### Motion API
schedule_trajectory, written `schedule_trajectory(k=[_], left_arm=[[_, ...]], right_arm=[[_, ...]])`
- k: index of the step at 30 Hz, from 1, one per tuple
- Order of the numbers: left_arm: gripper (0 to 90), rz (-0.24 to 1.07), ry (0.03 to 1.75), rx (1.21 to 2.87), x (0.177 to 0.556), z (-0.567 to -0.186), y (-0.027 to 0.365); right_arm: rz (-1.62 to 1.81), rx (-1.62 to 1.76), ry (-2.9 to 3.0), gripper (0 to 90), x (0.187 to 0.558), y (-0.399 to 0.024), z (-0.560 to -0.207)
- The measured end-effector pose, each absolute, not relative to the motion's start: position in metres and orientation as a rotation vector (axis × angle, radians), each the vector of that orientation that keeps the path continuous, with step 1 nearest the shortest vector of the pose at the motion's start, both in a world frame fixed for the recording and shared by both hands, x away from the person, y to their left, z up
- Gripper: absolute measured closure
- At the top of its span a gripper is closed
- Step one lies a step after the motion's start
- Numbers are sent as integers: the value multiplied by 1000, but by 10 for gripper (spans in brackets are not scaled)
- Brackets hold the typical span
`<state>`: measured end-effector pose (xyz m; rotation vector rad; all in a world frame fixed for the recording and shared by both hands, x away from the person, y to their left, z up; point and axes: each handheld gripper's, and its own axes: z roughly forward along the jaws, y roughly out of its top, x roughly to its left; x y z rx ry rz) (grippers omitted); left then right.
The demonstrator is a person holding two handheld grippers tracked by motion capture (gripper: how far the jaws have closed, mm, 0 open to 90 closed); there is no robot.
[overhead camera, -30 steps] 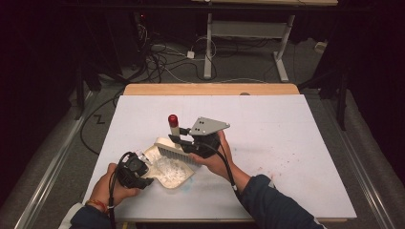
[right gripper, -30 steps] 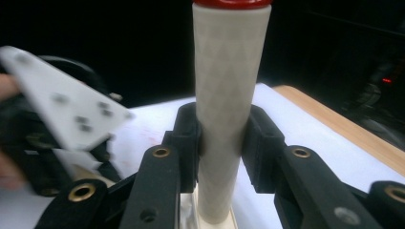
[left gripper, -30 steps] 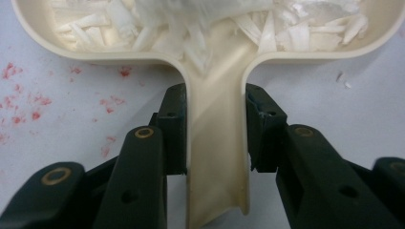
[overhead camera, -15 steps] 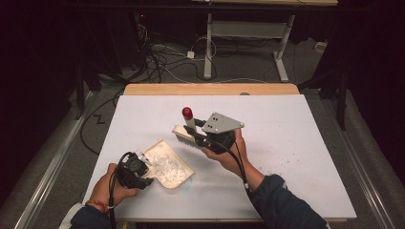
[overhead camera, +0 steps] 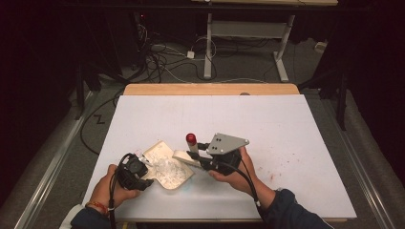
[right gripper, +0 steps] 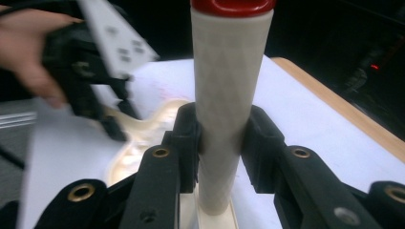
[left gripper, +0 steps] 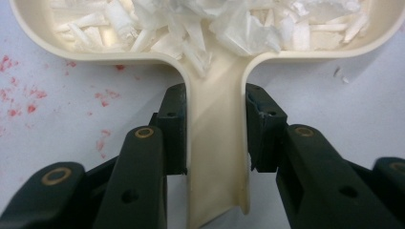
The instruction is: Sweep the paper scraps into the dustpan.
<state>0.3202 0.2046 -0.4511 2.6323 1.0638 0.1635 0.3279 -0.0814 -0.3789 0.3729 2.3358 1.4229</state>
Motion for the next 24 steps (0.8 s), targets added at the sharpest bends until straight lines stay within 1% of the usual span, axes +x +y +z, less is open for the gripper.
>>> schedule_trajectory(k=[4,6,12,19,24], left_arm=[[629,165,1063,2631,320,-451,205],[629,162,1060,2630,320,-452,205],[629,163,1061,2629,320,-451,205],[629,162,1056,2635,319,-451,205],[629,164,1050,2639,319,-450,205]], right_arm=[[1483,348,2340,705,321,-78,-376],[1539,347,2346,705,320,-82,-370],[1549,370,2267,705,320,-99,-351],[1485,432,2249,705,330,-105,-354],[1367,424,2308,705,332,-100,-364]])
